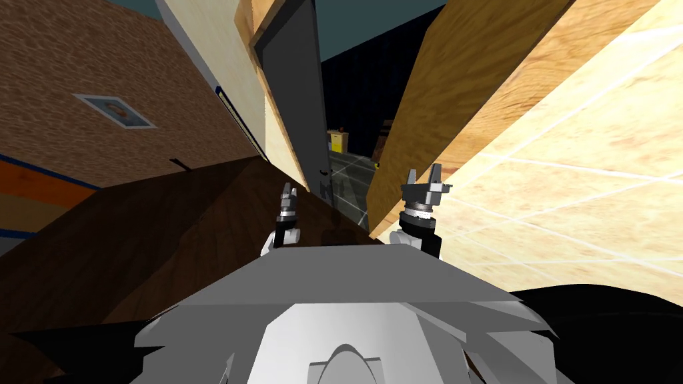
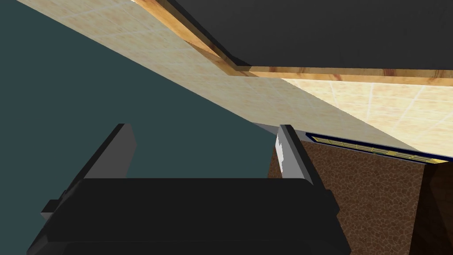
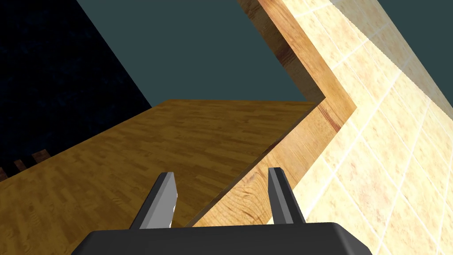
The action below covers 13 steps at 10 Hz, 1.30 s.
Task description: Push the door open
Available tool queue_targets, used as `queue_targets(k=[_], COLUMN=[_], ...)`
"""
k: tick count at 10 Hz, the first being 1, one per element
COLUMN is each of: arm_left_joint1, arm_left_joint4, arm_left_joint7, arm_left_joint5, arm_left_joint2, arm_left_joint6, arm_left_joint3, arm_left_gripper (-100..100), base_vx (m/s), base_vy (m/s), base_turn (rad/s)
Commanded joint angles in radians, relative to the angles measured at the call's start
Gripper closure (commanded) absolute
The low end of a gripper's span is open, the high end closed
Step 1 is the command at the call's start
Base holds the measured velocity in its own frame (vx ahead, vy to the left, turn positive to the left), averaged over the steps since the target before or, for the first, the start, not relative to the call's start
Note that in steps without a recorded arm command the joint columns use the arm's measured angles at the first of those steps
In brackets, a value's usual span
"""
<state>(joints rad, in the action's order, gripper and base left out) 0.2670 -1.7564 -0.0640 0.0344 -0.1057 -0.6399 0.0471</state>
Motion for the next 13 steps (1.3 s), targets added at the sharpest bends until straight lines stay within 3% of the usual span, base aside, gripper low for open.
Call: queue_targets(k=[1,3,13], arm_left_joint1=[-0.011,-0.031,-0.100], arm_left_joint4=[0.033,0.087,0.272], arm_left_joint7=[-0.001,-0.002,-0.006], arm_left_joint5=[-0.002,-0.006,-0.020], arm_left_joint2=[-0.001,-0.004,-0.006], arm_left_joint6=[-0.006,-0.013,-0.037], arm_left_joint3=[0.001,0.003,0.010], arm_left_gripper=[-100,-100,-100], base_vx=[0.068,0.086,0.063], base_vy=[0.094,0.093,0.098], base_turn=[-0.120,-0.169,-0.136])
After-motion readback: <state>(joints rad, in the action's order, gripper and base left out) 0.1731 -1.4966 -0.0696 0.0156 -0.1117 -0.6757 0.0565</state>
